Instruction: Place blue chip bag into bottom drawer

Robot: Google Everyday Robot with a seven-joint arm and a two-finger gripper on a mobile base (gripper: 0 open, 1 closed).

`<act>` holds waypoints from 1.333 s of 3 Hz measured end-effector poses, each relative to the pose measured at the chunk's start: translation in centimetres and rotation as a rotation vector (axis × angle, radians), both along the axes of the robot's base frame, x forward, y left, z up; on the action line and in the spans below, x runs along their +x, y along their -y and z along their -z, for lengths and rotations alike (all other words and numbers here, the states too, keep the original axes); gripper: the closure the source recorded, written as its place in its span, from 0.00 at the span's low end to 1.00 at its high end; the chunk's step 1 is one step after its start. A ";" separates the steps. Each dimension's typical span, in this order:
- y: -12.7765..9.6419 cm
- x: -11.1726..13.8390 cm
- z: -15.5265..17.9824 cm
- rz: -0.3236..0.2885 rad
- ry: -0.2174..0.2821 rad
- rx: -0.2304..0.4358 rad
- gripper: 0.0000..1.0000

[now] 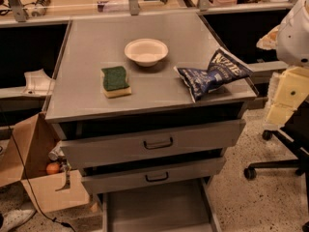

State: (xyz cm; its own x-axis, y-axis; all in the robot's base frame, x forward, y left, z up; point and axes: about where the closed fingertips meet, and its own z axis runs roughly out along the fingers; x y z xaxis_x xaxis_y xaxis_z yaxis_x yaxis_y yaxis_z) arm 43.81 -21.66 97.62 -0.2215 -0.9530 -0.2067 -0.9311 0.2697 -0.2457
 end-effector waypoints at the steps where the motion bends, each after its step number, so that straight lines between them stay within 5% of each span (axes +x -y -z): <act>1: 0.0 0.0 0.0 0.000 0.000 0.000 0.00; 3: -0.3 2.8 0.6 -0.093 0.027 0.028 0.00; 4: -0.3 2.8 0.6 -0.093 0.027 0.028 0.00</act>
Offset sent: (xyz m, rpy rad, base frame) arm 0.0199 -0.0055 -0.0040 0.0174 -0.0152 0.0565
